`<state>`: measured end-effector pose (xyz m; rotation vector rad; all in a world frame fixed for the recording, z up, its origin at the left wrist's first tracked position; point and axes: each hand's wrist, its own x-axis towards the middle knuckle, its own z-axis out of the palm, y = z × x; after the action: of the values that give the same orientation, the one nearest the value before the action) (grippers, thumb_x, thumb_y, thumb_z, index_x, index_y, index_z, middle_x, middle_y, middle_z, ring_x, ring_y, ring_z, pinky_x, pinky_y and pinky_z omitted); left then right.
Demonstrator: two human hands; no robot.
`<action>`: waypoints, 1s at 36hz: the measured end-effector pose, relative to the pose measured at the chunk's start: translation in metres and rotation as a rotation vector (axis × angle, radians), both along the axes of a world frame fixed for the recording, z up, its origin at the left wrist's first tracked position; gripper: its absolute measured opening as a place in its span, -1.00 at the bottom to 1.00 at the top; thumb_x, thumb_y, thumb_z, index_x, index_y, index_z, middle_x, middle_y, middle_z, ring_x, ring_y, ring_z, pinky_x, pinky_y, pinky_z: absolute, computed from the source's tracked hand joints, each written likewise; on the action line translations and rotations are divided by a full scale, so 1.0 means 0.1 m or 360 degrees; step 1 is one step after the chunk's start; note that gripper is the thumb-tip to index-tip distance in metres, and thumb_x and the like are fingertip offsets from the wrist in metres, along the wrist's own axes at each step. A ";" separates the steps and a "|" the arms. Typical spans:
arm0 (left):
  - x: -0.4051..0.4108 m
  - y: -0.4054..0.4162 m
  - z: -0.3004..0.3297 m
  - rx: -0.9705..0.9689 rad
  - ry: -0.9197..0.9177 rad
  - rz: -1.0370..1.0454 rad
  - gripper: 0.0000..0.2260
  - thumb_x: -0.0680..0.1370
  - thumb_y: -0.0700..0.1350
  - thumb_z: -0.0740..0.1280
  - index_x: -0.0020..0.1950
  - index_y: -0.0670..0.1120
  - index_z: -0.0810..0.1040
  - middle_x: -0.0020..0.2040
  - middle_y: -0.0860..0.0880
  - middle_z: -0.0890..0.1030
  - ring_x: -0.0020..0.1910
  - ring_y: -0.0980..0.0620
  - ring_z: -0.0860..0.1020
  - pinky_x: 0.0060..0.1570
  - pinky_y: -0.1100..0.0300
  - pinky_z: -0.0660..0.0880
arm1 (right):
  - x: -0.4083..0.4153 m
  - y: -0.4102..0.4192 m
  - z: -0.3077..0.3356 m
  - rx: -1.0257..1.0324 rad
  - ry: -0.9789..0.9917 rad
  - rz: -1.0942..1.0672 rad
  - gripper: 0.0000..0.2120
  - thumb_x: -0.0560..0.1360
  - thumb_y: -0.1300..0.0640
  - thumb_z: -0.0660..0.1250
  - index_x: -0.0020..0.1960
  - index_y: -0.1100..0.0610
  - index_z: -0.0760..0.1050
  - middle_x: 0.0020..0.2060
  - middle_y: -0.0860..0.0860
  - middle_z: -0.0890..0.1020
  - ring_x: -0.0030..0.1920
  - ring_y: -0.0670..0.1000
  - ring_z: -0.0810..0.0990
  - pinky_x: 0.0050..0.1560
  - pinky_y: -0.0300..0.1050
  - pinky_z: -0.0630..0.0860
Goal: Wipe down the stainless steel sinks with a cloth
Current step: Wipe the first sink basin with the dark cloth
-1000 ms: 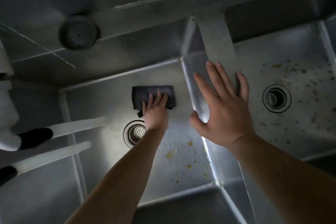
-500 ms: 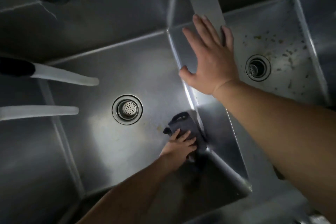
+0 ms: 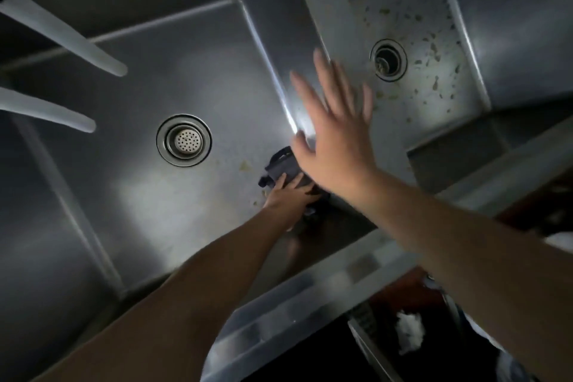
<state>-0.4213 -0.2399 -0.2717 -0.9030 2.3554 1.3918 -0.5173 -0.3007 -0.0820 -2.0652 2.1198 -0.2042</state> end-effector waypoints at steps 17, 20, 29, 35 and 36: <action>1.89 -0.94 0.05 -0.0569 -0.0456 -0.1022 -0.55 0.54 -0.02 0.19 0.43 0.23 0.45 0.57 0.19 0.25 0.62 0.04 0.02 0.53 -0.01 -0.05 | 0.28 1.31 0.03 0.0641 -0.0038 -0.0037 -0.44 0.52 -0.10 0.22 0.48 0.06 0.40 0.57 0.07 0.25 0.51 0.14 0.32 0.44 0.23 0.23; 1.80 -0.96 0.13 -0.0685 -0.0278 -0.0625 -0.57 0.50 0.06 0.11 0.28 0.06 0.60 0.42 0.06 0.51 0.50 -0.02 0.34 0.43 0.00 0.23 | 0.29 1.29 0.05 0.0677 -0.0038 -0.0064 -0.44 0.51 -0.09 0.23 0.47 0.06 0.40 0.56 0.08 0.26 0.50 0.14 0.33 0.45 0.22 0.23; 1.20 -0.30 -0.20 -0.0736 -0.0727 0.0070 -0.39 0.64 0.20 -0.09 0.64 0.06 -0.20 0.64 -0.07 -0.21 0.59 -0.26 -0.23 0.49 -0.34 -0.19 | 0.25 1.30 -0.01 0.0795 -0.0008 0.0006 -0.41 0.53 -0.15 0.18 0.51 0.03 0.34 0.57 0.09 0.25 0.53 0.14 0.28 0.45 0.22 0.26; 0.64 -0.46 -0.24 -0.0714 -0.0627 -0.0001 -0.40 0.64 0.24 -0.17 0.62 0.08 -0.28 0.61 -0.02 -0.33 0.56 -0.22 -0.36 0.45 -0.31 -0.36 | 0.26 1.29 0.00 0.0802 0.0017 0.0004 -0.40 0.50 -0.14 0.19 0.51 0.03 0.34 0.57 0.09 0.25 0.53 0.13 0.28 0.46 0.21 0.28; 0.62 -0.52 -0.25 -0.0717 -0.0592 -0.0066 -0.40 0.63 0.26 -0.18 0.61 0.11 -0.29 0.61 -0.01 -0.33 0.56 -0.20 -0.36 0.45 -0.30 -0.36 | 0.26 1.29 0.00 0.0785 0.0008 0.0002 -0.40 0.50 -0.13 0.20 0.50 0.03 0.34 0.56 0.09 0.27 0.52 0.13 0.30 0.45 0.21 0.29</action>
<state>-0.3594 -0.2915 -0.2962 -1.1036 2.4003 0.6078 -0.4909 -0.1713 -0.0821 -1.7724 1.9222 0.2961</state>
